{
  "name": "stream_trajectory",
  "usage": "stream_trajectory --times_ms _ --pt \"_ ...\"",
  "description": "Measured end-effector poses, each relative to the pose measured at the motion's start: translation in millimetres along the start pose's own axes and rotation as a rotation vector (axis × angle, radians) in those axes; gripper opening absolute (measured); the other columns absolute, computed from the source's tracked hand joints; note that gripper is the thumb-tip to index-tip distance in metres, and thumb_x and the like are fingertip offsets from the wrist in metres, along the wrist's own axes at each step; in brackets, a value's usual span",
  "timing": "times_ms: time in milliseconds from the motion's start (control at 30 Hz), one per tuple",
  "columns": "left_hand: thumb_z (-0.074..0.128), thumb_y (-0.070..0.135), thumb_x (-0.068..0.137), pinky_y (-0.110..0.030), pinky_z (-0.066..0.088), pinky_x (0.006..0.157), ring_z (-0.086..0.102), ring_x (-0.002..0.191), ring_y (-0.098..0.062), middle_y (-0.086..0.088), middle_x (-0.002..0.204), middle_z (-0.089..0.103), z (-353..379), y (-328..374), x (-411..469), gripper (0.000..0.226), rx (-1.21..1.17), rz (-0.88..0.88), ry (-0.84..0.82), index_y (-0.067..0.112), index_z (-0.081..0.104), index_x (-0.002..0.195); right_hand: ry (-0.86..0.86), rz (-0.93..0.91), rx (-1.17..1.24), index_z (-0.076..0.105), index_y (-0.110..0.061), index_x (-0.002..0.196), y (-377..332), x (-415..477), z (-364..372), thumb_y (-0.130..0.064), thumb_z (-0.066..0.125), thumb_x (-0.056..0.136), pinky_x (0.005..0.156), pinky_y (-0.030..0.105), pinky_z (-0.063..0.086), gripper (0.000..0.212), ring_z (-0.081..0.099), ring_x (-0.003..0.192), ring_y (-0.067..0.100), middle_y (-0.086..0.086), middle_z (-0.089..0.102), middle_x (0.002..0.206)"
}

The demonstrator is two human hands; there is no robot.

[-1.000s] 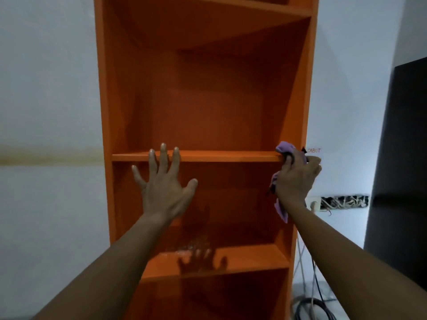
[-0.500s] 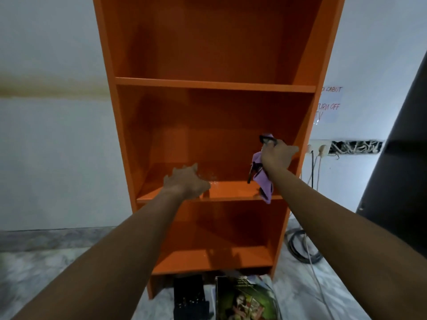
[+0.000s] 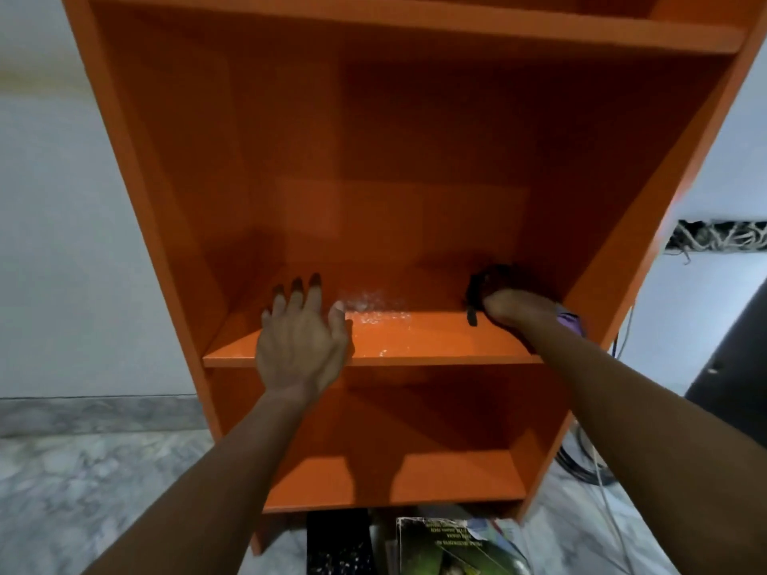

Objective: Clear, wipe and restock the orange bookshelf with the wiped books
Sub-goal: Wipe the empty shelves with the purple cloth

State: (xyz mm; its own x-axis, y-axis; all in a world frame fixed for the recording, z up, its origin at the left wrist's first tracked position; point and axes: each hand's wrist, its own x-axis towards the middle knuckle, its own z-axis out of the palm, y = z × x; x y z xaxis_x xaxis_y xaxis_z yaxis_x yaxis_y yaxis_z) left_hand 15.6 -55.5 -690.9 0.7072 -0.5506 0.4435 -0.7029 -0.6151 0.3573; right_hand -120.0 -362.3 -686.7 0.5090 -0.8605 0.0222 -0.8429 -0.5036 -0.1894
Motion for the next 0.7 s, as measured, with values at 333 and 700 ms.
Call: stream_trajectory --times_ms 333,700 --pt "0.022 0.048 0.106 -0.054 0.027 0.118 0.033 0.146 -0.037 -0.013 0.156 0.044 5.7 -1.3 0.2 0.06 0.039 -0.014 0.015 0.016 0.032 0.156 -0.041 -0.319 0.089 0.055 -0.024 0.137 -90.1 -34.5 -13.0 -0.047 0.032 0.106 0.111 0.049 0.039 0.045 0.044 0.139 0.032 0.004 0.051 0.148" --pt "0.015 0.052 0.107 -0.049 0.003 0.124 0.004 0.157 -0.024 -0.003 0.17 0.011 -22.9 -17.7 -3.4 0.058 -0.484 0.068 -0.192 0.031 0.009 0.161 -0.144 -0.713 0.19 0.052 -0.03 0.148 -149.4 -127.0 0.4 -0.022 0.033 0.102 0.122 0.041 0.027 0.051 0.026 0.153 0.022 -0.003 0.027 0.168"
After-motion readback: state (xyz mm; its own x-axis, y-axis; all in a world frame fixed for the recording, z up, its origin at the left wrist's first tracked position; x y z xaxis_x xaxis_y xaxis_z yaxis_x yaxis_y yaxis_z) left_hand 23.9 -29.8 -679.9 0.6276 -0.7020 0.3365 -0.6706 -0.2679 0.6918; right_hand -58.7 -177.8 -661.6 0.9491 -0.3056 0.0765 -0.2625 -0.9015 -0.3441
